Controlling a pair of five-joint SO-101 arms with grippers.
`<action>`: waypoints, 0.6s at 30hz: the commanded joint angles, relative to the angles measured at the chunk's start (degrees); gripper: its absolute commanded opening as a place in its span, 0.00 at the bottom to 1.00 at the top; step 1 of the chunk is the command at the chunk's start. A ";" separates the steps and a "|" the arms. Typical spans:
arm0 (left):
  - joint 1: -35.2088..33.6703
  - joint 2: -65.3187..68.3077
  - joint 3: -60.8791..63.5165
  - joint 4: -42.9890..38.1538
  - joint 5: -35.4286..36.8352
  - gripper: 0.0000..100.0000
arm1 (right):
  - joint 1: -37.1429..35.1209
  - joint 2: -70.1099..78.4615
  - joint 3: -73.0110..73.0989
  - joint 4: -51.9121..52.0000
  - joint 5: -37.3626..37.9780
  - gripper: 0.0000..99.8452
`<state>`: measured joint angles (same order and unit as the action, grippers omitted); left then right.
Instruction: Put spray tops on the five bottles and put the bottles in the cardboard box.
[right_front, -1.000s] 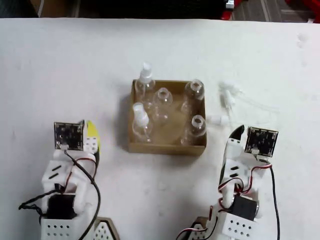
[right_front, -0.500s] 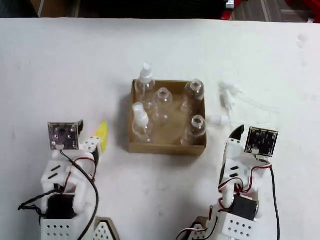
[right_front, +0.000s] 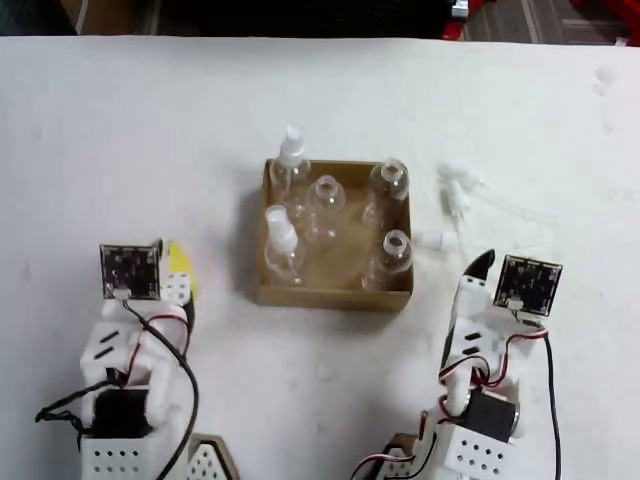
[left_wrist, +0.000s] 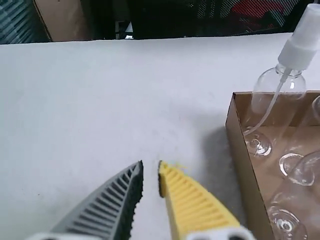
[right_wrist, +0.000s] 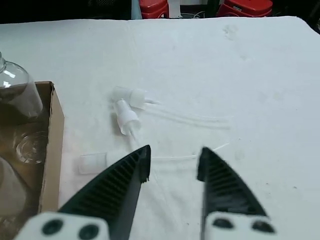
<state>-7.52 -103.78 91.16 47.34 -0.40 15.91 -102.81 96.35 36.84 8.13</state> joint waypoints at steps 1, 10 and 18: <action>-0.84 -0.57 -1.76 -2.73 0.35 0.11 | 0.66 -0.57 0.44 -1.45 -0.09 0.04; -0.84 -0.57 -1.67 -2.37 4.40 0.17 | 0.40 -0.57 0.44 -1.10 0.00 0.03; -0.92 -0.57 -1.67 -2.73 4.22 0.03 | 0.40 -0.57 0.44 -1.19 -0.35 0.12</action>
<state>-7.52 -103.78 91.16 46.29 2.95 16.00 -102.81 96.35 36.84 8.13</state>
